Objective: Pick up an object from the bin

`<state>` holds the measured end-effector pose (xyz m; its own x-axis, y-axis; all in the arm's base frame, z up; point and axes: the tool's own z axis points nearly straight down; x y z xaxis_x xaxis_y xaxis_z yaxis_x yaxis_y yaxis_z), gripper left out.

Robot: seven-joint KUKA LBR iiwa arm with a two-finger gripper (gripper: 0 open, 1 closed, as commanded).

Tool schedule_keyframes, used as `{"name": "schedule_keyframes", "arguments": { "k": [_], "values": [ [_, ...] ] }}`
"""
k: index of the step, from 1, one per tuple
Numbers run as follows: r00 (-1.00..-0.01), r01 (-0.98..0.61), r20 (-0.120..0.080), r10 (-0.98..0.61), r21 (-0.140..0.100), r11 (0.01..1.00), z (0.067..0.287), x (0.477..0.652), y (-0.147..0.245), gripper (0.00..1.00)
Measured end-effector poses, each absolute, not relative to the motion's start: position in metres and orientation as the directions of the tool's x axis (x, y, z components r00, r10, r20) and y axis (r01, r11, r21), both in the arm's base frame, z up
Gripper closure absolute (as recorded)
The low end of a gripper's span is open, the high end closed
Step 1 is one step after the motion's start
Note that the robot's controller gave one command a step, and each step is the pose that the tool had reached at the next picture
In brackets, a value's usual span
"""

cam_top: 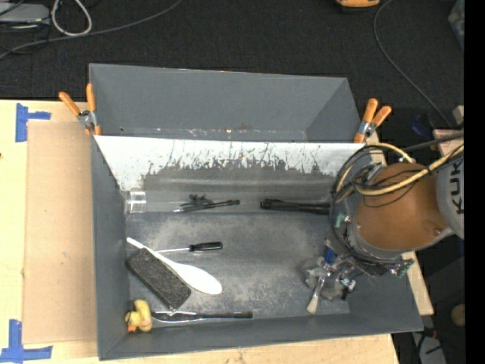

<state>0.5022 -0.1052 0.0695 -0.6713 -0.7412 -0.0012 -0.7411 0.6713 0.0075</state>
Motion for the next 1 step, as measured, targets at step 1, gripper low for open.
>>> {"name": "schedule_keyframes", "arguments": {
  "k": [1],
  "values": [
    [-0.674, -0.739, 0.003, -0.739, 0.016, 0.674, 0.1121, 0.4995, -0.104, 1.0]
  ]
}}
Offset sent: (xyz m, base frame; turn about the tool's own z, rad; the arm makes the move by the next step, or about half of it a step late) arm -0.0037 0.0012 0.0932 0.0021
